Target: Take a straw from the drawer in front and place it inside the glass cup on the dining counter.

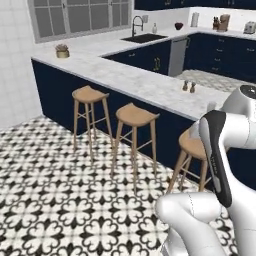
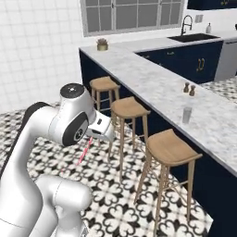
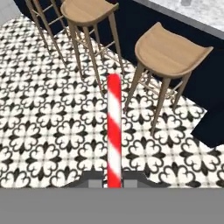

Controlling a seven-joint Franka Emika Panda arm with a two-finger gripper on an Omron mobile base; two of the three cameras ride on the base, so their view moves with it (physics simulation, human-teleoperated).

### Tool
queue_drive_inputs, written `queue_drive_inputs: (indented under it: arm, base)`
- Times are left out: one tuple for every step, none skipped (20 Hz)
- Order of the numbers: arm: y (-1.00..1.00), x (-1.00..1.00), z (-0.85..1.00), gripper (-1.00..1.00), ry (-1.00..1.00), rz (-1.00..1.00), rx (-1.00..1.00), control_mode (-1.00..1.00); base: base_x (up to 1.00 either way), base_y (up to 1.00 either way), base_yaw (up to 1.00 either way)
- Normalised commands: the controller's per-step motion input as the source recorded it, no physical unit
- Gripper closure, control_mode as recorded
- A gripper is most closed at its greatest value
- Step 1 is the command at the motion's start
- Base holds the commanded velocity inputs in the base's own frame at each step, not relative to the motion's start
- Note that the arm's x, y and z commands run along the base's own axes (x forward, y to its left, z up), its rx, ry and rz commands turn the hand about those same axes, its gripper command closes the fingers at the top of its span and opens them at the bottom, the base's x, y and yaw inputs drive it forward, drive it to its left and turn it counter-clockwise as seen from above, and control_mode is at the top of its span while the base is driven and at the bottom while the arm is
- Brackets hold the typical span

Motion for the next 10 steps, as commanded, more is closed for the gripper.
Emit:
queue_drive_inputs:
  arm:
    - [0.0, 0.0, 0.0, 1.0, 0.0, 0.0, 0.0, 1.0]
    - [0.0, 0.0, 0.0, 1.0, 0.0, 0.0, 0.0, 1.0]
    - [0.0, 0.0, 0.0, 1.0, 0.0, 0.0, 0.0, 1.0]
    - [0.0, 0.0, 0.0, 1.0, 0.0, 0.0, 0.0, 1.0]
    - [0.0, 0.0, 0.0, 1.0, 0.0, 0.0, 0.0, 1.0]
    - [0.0, 0.0, 0.0, 1.0, 0.0, 0.0, 0.0, 1.0]
    - [0.0, 0.0, 0.0, 1.0, 0.0, 0.0, 0.0, 1.0]
    - [0.0, 0.0, 0.0, 1.0, 0.0, 0.0, 0.0, 1.0]
    - [0.0, 0.0, 0.0, 1.0, 0.0, 0.0, 0.0, 1.0]
    - [0.0, 0.0, 0.0, 1.0, 0.0, 0.0, 0.0, 1.0]
  base:
    - [0.84, 0.56, -0.57]
    - [0.82, 0.54, -0.57]
    - [0.79, 0.53, -0.57]
    - [0.76, 0.52, -0.57]
    - [0.74, 0.5, -0.57]
    - [0.69, 0.51, -0.57]
    - [0.65, 0.49, -0.58]
    - [0.61, 0.46, -0.58]
    - [0.58, 0.46, -0.58]
    - [0.58, 0.44, -0.59]
